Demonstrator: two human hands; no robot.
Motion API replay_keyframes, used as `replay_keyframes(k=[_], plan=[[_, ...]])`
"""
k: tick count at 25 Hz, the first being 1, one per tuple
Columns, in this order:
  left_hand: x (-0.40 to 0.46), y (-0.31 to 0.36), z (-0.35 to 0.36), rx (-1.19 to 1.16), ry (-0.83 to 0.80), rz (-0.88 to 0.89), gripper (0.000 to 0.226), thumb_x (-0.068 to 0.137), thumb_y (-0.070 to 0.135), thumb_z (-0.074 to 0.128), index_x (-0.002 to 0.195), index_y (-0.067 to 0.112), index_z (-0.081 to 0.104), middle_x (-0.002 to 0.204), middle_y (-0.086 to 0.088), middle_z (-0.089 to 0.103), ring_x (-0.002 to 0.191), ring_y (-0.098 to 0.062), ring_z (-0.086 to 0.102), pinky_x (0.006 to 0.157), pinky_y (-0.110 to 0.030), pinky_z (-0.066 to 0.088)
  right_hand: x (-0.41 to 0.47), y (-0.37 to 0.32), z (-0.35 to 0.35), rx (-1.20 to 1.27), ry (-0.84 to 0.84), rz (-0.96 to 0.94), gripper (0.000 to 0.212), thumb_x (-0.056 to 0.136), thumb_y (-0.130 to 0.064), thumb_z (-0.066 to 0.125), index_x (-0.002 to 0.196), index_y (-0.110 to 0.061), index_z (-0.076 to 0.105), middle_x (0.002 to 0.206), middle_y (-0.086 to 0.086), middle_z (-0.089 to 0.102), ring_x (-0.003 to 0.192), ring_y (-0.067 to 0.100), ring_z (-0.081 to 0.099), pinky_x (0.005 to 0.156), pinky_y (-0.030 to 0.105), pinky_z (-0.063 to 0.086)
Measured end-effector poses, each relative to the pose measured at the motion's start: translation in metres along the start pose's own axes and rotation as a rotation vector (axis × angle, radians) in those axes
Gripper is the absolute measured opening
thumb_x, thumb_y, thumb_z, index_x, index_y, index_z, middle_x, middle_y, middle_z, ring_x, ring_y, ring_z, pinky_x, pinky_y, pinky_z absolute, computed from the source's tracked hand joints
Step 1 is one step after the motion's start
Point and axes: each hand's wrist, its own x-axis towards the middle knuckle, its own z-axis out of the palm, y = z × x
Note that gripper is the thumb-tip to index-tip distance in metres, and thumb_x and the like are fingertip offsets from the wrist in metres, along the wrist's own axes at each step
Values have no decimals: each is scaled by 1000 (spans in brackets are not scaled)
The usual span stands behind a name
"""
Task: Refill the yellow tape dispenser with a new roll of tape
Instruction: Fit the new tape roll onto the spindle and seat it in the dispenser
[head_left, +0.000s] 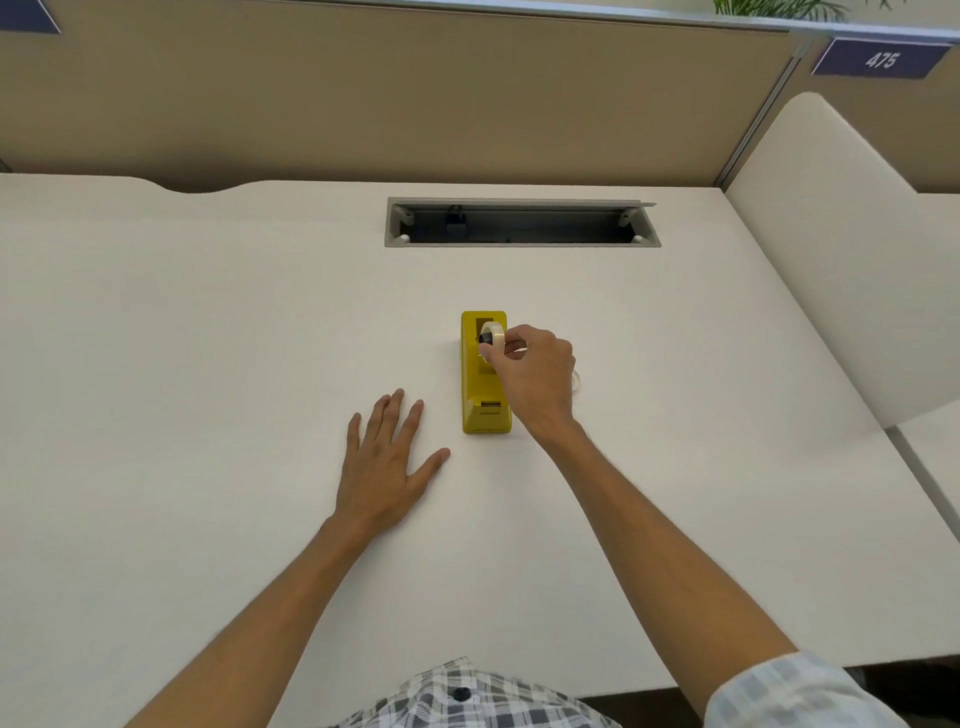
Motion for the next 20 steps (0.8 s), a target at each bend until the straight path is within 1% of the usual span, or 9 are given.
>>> replay_keyframes(k=[2,4,6,9,11,17,20], plan=[[1,0,3,-11,16,1,78,90,71,16,154,27,18,164,-1,10,152,-17,5,121,-45,1,3,0,5,-28,5,4,23,82,-39,75,90,-17,74,78,-3,74,70,13,66,57,9,33],[1,-1,5,-12,24,-1,77,91,70,18,154,27,19,164,-1,11,152,-16,5,122,-45,1,5,1,9,-52,7,7,22,83,-38,74,89,-17,73,78,-4,73,69,13,65,55,8,29],[0,-2,6,-19,26,-3,76,91,70,19,153,26,20,164,-1,12,152,-16,5,122,-45,2,5,1,13,-79,5,3,22,84,-38,74,87,-16,73,78,-3,73,69,14,65,55,10,32],[0,-3,6,-25,31,-2,76,91,70,19,153,26,22,164,-2,13,152,-17,6,122,-45,3,9,-1,17,-116,20,4,24,84,-38,72,86,-13,72,79,0,73,72,19,66,64,27,48],[0,-3,6,-29,35,1,76,91,70,19,153,26,22,164,-1,13,152,-17,6,122,-46,3,12,-2,18,-140,27,14,26,84,-38,72,84,-12,73,78,2,73,72,21,66,68,32,52],[1,-4,7,-45,51,2,78,90,71,17,153,26,23,164,-2,14,152,-17,6,122,-46,4,15,-3,20,-170,36,31,26,84,-37,71,81,-11,72,76,4,72,71,24,66,68,35,54],[1,-4,7,-55,56,1,77,90,71,19,153,26,24,164,-2,15,152,-17,7,122,-47,4,14,-4,22,-201,39,30,27,84,-38,71,80,-11,72,75,3,72,70,23,65,65,32,49]])
